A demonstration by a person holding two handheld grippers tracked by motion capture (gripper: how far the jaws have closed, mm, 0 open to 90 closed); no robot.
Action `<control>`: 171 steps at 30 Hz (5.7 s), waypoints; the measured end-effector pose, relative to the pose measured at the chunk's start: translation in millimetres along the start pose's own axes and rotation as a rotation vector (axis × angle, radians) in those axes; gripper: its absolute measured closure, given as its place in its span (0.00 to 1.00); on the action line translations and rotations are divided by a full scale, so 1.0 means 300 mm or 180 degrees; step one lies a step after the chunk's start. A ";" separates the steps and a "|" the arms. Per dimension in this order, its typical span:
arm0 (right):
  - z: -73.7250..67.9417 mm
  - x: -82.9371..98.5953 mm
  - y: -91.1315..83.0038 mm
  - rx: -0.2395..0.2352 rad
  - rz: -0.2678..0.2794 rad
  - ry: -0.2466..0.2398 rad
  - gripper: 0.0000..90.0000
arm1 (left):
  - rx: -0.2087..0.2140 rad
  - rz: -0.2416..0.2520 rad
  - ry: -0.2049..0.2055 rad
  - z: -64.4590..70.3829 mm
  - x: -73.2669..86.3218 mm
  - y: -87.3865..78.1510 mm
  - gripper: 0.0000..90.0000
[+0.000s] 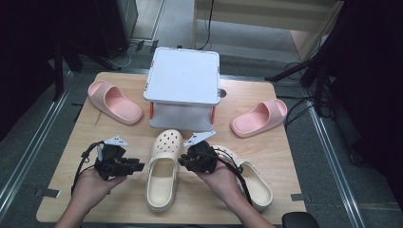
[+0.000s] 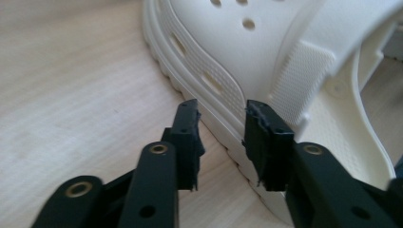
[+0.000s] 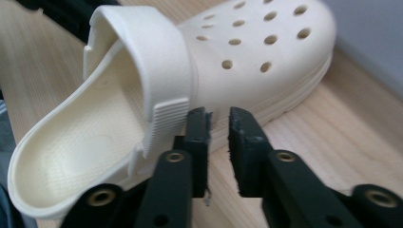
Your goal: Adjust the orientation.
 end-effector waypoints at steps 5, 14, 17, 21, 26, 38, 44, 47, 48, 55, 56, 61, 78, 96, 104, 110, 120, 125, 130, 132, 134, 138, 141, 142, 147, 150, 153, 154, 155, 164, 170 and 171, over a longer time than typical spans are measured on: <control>0.012 0.020 -0.066 -0.0085 0.0135 -0.0008 0.73 | 0.0003 -0.0019 0.0064 0.006 -0.016 -0.025 0.55; 0.052 0.093 -0.213 -0.0052 0.0246 0.0001 0.66 | -0.0026 -0.0018 0.0213 0.022 -0.056 -0.030 0.47; 0.064 0.113 -0.238 -0.0070 0.0262 -0.0023 0.66 | -0.0030 -0.0056 0.0265 0.025 -0.066 -0.025 0.45; 0.102 0.162 -0.301 0.0005 0.0222 0.0114 0.66 | -0.0015 -0.0075 0.0338 0.023 -0.078 -0.019 0.43; 0.106 0.229 -0.348 0.0078 0.0167 0.0199 0.66 | 0.0029 -0.0078 0.0365 0.009 -0.101 -0.015 0.42; 0.111 0.335 -0.411 0.0222 0.0118 0.0382 0.64 | 0.0075 -0.0113 0.0418 0.000 -0.141 0.009 0.42; 0.123 0.361 -0.399 0.0226 0.0057 0.0479 0.64 | 0.0062 -0.0105 0.0411 -0.002 -0.146 0.008 0.41; 0.126 0.368 -0.388 0.0244 0.0001 0.0458 0.64 | 0.0063 -0.0104 0.0403 -0.002 -0.144 0.008 0.41; 0.128 0.370 -0.384 0.0239 -0.0005 0.0482 0.64 | 0.0054 -0.0109 0.0413 -0.005 -0.142 0.008 0.41; 0.133 0.398 -0.360 0.0249 -0.0100 0.0555 0.64 | 0.0046 -0.0103 0.0367 -0.018 -0.136 0.008 0.41; 0.133 0.405 -0.356 0.0255 -0.0133 0.0551 0.64 | 0.0039 -0.0098 0.0371 -0.019 -0.136 0.008 0.41; 0.132 0.421 -0.319 0.0204 -0.0282 0.0571 0.66 | 0.0043 -0.0105 0.0359 -0.023 -0.138 0.009 0.41; 0.132 0.392 -0.236 0.0135 -0.0604 0.0543 0.87 | -0.0021 -0.0140 0.0393 -0.021 -0.129 0.017 0.42; 0.148 0.240 -0.221 0.0177 -0.0287 0.0632 0.86 | 0.0022 0.0047 0.0240 -0.009 -0.093 -0.030 0.53; 0.167 0.197 -0.197 0.0236 -0.0252 0.0677 0.86 | 0.0024 0.0030 0.0338 0.009 -0.066 -0.021 0.65; 0.163 0.173 -0.160 0.0348 -0.0279 0.0656 0.86 | 0.0022 0.0015 0.0317 0.013 -0.056 -0.019 0.70; 0.116 0.133 -0.094 0.0306 -0.0279 0.0680 0.83 | -0.0002 0.0007 0.0344 0.013 -0.057 -0.010 0.68; 0.104 0.130 -0.078 0.0282 -0.0278 0.0660 0.83 | 0.0019 0.0025 0.0372 0.011 -0.065 -0.007 0.68; 0.096 0.132 -0.081 0.0210 -0.0212 0.0701 0.80 | 0.0027 -0.0003 0.0405 0.010 -0.076 0.003 0.68; 0.097 0.135 -0.086 0.0087 -0.0179 0.0686 0.67 | 0.0021 -0.0005 0.0407 0.010 -0.080 0.005 0.67; 0.100 0.141 -0.105 0.0062 -0.0147 0.0689 0.64 | 0.0016 -0.0002 0.0416 0.007 -0.082 0.005 0.67; 0.111 0.172 -0.174 0.0058 -0.0084 0.0695 0.65 | -0.0003 -0.0014 0.0375 -0.004 -0.090 0.005 0.67; 0.127 0.194 -0.220 0.0005 -0.0010 0.0756 0.73 | -0.0009 -0.0032 0.0341 -0.011 -0.095 0.006 0.68; 0.133 0.202 -0.234 -0.0028 -0.0007 0.0764 0.78 | -0.0013 -0.0032 0.0335 -0.013 -0.096 0.007 0.69; 0.178 0.240 -0.298 0.0056 0.0031 0.0855 0.91 | -0.0003 -0.0055 0.0368 -0.020 -0.105 0.015 0.72; 0.213 0.255 -0.313 0.0129 0.0059 0.0905 0.94 | -0.0009 -0.0073 0.0381 -0.026 -0.115 0.030 0.75; 0.242 0.266 -0.309 0.0235 0.0052 0.0884 0.95 | -0.0020 -0.0122 0.0369 -0.030 -0.120 0.039 0.78; 0.242 0.266 -0.309 0.0235 0.0052 0.0884 0.95 | -0.0020 -0.0122 0.0369 -0.030 -0.120 0.039 0.79; 0.263 0.268 -0.306 0.0242 0.0043 0.0954 0.96 | -0.0008 -0.0105 0.0364 -0.027 -0.120 0.035 0.80; 0.355 0.264 -0.264 0.0398 -0.0077 0.0985 0.95 | 0.0018 -0.0213 0.0351 -0.019 -0.113 0.060 0.83; 0.372 0.277 -0.186 0.0390 -0.0263 0.0924 0.92 | 0.0009 -0.0208 0.0324 -0.032 -0.099 0.063 0.82; 0.373 0.278 -0.175 0.0388 -0.0305 0.0899 0.92 | 0.0015 -0.0202 0.0305 -0.035 -0.097 0.064 0.82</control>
Point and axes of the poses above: each handheld gripper's, and its own axes: y roughly forward along the jaws, x roughly out of its underside, z roughly to its right, the point moved 3 cm from there along y, roughly forward along the jaws, and after that the axes turned 9 degrees about -z, right-handed, at the moved point
